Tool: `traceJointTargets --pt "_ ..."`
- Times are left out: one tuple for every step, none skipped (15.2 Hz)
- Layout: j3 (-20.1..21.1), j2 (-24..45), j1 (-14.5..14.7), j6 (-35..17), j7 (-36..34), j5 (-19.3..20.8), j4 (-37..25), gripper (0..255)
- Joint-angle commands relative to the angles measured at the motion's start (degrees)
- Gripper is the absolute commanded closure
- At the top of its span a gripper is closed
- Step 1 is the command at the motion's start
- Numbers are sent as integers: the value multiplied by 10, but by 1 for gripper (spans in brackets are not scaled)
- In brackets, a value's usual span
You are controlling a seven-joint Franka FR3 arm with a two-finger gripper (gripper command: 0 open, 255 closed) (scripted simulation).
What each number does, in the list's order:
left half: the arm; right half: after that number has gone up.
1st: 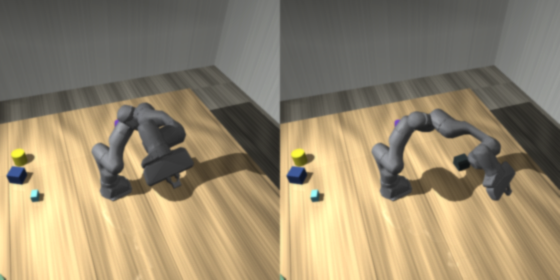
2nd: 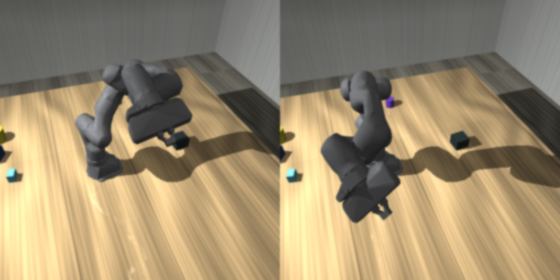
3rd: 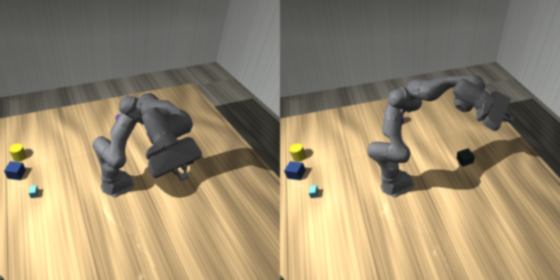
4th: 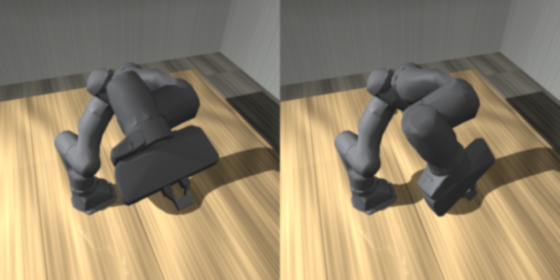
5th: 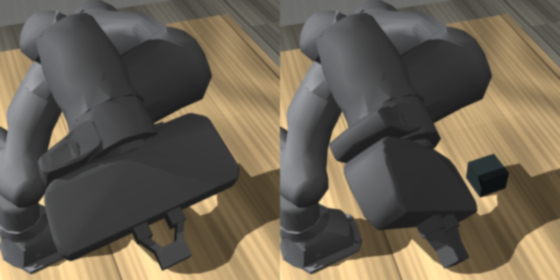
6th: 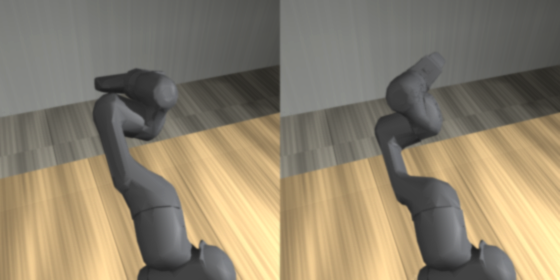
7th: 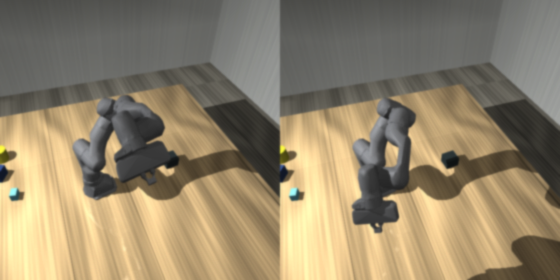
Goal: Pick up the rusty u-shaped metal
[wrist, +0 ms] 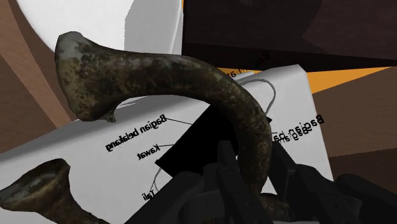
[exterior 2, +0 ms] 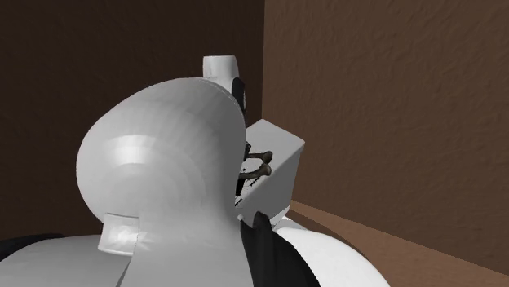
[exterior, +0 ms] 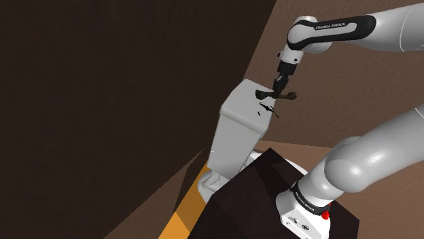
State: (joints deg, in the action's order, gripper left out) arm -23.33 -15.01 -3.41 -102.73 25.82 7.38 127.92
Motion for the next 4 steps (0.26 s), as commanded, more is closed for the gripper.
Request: traceJointTargets --pt "2 -4 0 16 -1 0 -12 255" --pt "3 -6 1 24 -1 0 -19 255" --pt "3 -6 1 25 -1 0 -19 255" --pt "3 -6 1 25 -1 0 -20 255"
